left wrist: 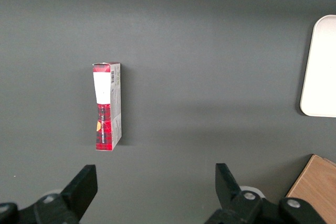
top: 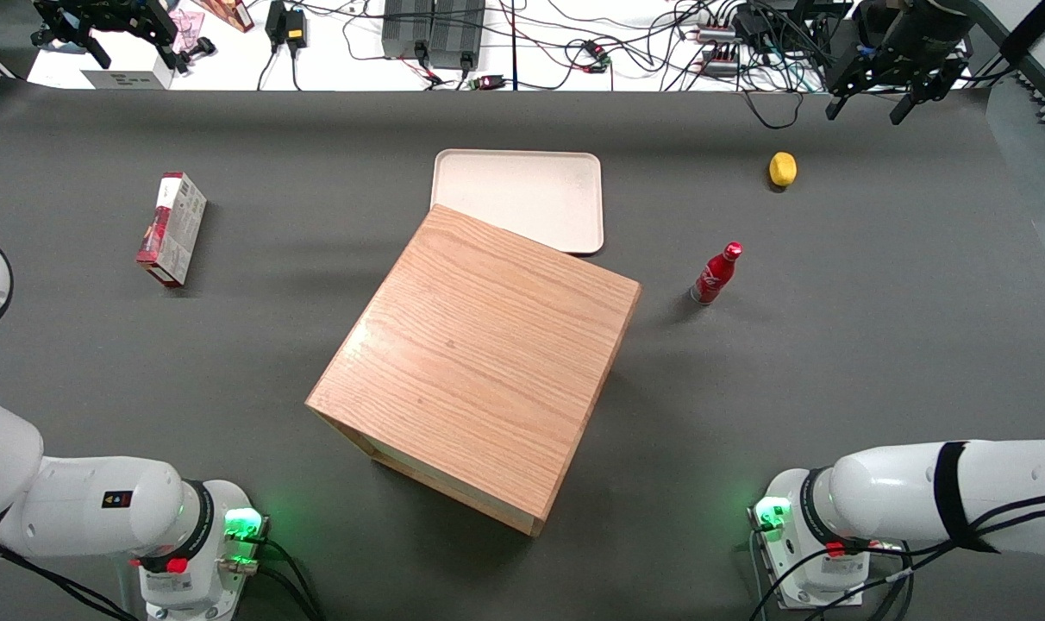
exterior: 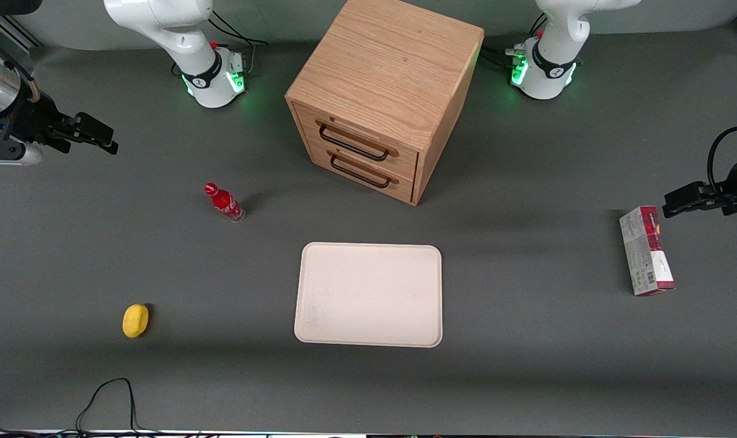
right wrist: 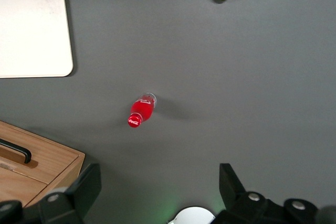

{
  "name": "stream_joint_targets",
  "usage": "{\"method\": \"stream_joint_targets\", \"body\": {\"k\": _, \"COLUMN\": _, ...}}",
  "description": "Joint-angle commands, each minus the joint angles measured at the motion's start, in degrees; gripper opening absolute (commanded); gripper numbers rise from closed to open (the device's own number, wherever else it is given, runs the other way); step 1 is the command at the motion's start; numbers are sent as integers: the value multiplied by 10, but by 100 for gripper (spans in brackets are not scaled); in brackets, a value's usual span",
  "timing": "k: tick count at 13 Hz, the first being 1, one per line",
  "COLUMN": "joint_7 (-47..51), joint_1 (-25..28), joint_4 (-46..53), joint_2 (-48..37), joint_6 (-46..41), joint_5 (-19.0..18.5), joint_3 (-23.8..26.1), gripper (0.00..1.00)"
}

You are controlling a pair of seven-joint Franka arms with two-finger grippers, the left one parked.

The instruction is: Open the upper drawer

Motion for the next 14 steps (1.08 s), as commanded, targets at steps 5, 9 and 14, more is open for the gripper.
{"method": "stream_joint_targets", "body": {"k": 5, "joint_7": -1, "joint_1": 11, "joint_4": 99, "joint_2": 94, "joint_6": -3, "joint_5": 9, "joint_3": 183, "gripper": 100}}
{"method": "stream_joint_targets", "body": {"k": 9, "joint_7": -94, "joint_1": 11, "joint_4": 157, "joint_2": 167, "joint_6": -7, "joint_5": 11, "joint_3": 299, "gripper": 100}}
{"method": "stream_joint_targets", "body": {"k": 14, "joint_7": -202, "joint_1": 19, "joint_4": 160, "joint_2": 229, "joint_6": 4, "joint_5": 116, "joint_3": 339, "gripper": 100}}
